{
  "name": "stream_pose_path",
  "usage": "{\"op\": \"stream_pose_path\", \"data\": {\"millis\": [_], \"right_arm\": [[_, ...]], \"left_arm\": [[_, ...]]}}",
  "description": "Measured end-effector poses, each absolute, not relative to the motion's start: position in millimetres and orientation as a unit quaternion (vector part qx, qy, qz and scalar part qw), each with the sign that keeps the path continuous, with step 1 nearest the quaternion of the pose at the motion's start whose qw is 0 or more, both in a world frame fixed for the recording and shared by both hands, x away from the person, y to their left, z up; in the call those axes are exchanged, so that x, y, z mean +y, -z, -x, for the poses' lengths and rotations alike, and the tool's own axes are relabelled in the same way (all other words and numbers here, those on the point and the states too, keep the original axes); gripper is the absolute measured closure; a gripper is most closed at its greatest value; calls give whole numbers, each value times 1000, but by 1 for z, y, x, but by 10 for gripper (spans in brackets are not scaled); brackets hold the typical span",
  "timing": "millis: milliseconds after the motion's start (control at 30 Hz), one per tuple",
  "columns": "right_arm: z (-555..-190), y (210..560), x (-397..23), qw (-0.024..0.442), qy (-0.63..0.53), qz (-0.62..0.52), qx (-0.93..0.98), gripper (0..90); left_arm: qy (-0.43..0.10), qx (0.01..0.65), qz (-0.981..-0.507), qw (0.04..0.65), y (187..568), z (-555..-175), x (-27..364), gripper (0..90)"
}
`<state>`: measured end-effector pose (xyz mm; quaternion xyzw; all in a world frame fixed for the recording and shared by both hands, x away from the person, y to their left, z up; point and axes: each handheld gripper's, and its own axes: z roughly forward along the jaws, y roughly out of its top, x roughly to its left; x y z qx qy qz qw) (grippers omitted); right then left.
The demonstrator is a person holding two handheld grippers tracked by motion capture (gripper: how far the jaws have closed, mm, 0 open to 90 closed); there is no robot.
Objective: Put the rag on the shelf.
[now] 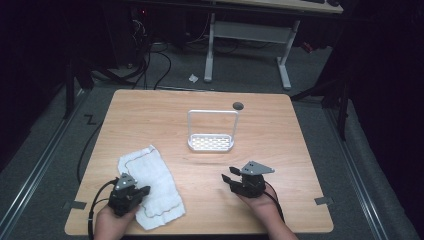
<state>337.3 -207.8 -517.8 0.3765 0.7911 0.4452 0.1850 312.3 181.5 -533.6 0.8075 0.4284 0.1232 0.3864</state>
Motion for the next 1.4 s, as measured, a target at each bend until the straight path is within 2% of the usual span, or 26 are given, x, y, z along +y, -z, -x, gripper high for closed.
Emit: {"op": "stream_pose_path", "data": {"millis": [267, 433, 533, 767, 900, 967, 1133, 1400], "right_arm": [[-339, 516, -204, 178, -439, -373, 798, 613], [-340, 512, -190, 149, -455, -347, 806, 611], [-340, 512, -171, 152, -454, -318, 818, 687], [-367, 511, -110, 103, -428, -282, 852, 893], [-384, 522, -83, 77, -399, -291, 866, 900], [-384, 530, -75, 84, -379, -282, 877, 900], [-372, 532, -82, 100, -377, -280, 877, 900], [-333, 537, -119, 115, -392, -281, 868, 900]], "left_arm": [[-81, 377, -829, 404, 535, -300, 139, 900], [-77, 357, -835, 412, 537, -299, 124, 900], [-76, 352, -836, 414, 537, -299, 124, 900], [-68, 349, -835, 420, 538, -301, 127, 899], [-67, 345, -837, 420, 538, -302, 127, 899], [-65, 346, -836, 421, 539, -302, 128, 899], [-62, 342, -837, 423, 539, -301, 128, 899], [-55, 332, -840, 424, 539, -300, 125, 899]]}}
